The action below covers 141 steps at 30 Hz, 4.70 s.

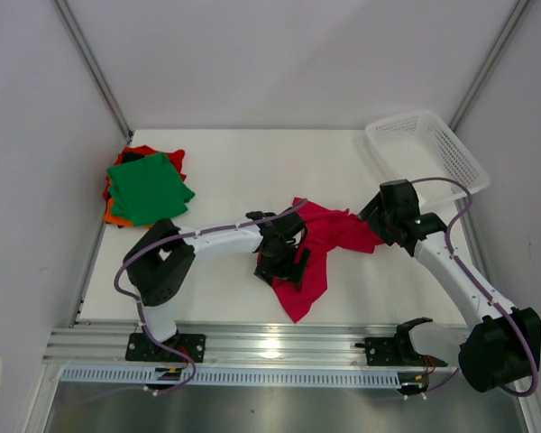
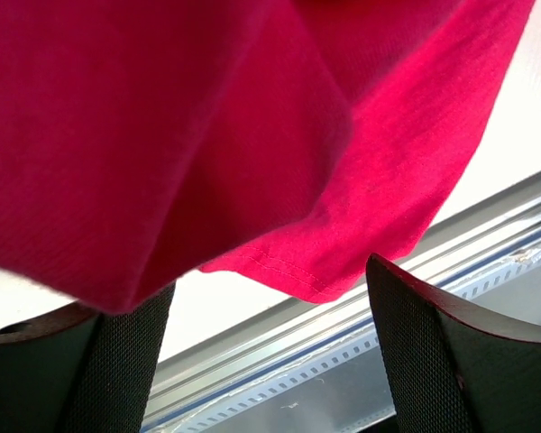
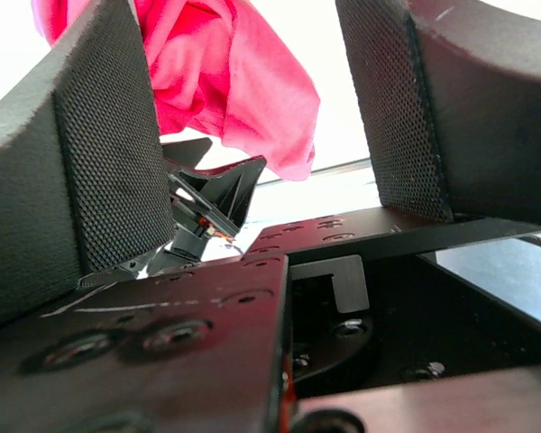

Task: Fold and stack the t-shirts
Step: Flatten out the tshirt

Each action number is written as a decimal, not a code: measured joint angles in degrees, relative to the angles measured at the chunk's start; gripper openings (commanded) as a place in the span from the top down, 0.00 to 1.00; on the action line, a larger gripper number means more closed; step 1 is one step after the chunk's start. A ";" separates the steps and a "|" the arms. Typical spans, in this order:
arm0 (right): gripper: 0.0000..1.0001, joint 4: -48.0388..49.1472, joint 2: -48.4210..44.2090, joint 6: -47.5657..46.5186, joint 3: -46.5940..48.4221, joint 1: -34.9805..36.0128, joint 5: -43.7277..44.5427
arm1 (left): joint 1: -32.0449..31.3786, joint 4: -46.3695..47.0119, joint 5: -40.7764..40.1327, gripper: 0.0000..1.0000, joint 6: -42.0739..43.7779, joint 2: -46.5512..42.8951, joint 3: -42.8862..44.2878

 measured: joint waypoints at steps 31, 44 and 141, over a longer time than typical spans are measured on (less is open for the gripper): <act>0.32 -1.38 -1.40 0.24 -0.96 -1.18 -0.02 | 0.52 8.00 11.67 0.74 -0.35 3.45 -4.66; 0.37 -0.79 -1.38 0.42 -1.95 -1.18 -0.04 | 0.55 6.36 11.54 0.99 0.39 4.04 -3.63; 0.38 6.03 1.22 12.20 -18.36 11.23 -27.96 | 43.32 -26.95 -31.41 0.98 13.35 -22.73 14.93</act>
